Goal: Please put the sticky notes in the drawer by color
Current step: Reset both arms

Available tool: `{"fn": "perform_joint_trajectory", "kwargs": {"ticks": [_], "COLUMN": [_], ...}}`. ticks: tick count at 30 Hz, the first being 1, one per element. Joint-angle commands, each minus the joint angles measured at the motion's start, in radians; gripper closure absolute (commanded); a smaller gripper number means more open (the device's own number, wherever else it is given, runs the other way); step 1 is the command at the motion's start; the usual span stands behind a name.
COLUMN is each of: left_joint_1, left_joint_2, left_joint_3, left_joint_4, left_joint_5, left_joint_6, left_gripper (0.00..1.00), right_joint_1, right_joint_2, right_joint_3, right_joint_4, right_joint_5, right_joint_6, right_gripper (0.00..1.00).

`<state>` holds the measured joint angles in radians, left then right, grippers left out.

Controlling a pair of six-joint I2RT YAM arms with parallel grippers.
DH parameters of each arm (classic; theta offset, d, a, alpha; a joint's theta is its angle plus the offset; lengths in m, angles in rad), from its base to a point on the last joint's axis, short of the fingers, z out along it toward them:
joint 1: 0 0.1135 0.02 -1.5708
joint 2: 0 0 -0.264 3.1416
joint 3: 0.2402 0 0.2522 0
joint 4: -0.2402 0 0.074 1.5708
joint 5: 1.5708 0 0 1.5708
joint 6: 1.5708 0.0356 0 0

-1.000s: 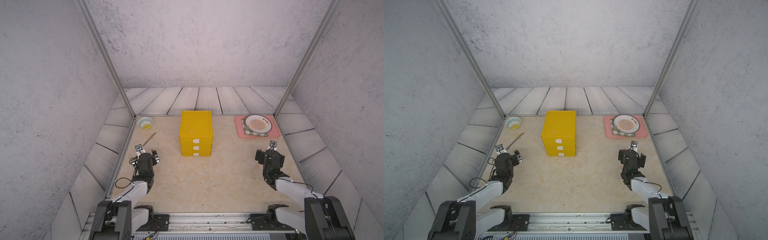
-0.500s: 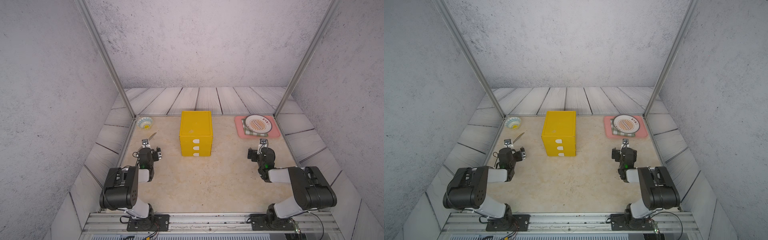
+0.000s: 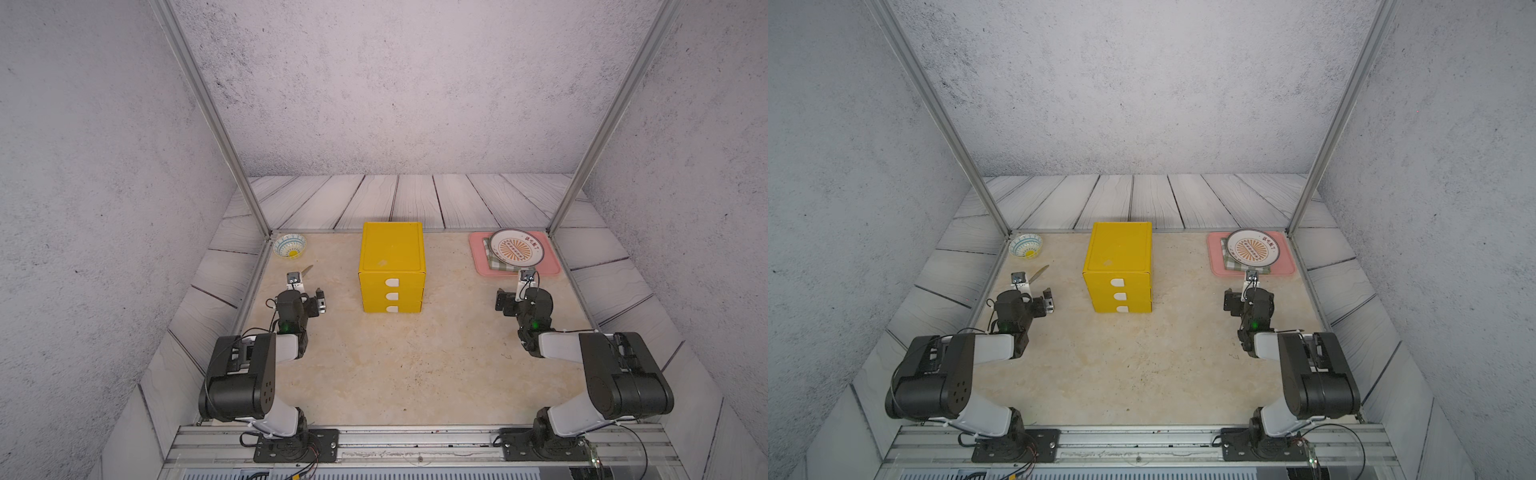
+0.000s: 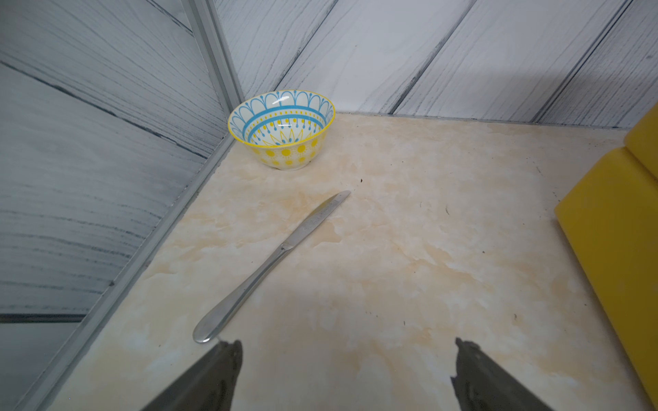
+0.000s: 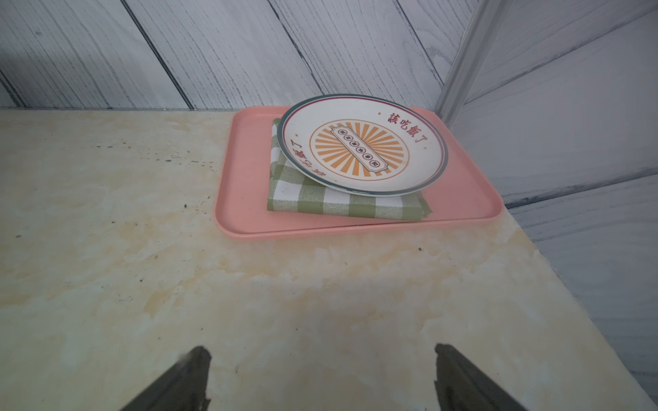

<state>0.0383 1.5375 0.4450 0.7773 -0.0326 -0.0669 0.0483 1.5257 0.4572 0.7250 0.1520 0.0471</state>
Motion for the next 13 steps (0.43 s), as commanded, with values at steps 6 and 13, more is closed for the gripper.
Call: {"fn": "perform_joint_trajectory", "kwargs": {"ticks": [6,13], "left_joint_1": [0.002,0.002], "left_joint_2": [-0.011,-0.011], "left_joint_3": [0.007,0.006], "left_joint_4": [-0.010,-0.009], "left_joint_5": [0.007,0.007], "left_joint_6": [0.013,0.013], "left_gripper": [0.02,0.01], "right_joint_1": [-0.003,-0.020], "right_joint_2": [0.013,0.004], "right_joint_3": [0.014,0.010], "right_joint_4": [-0.019,-0.025], "right_joint_5": [-0.016,-0.048], "right_joint_6": [-0.004,-0.003], "right_gripper": [0.01,0.01]}}
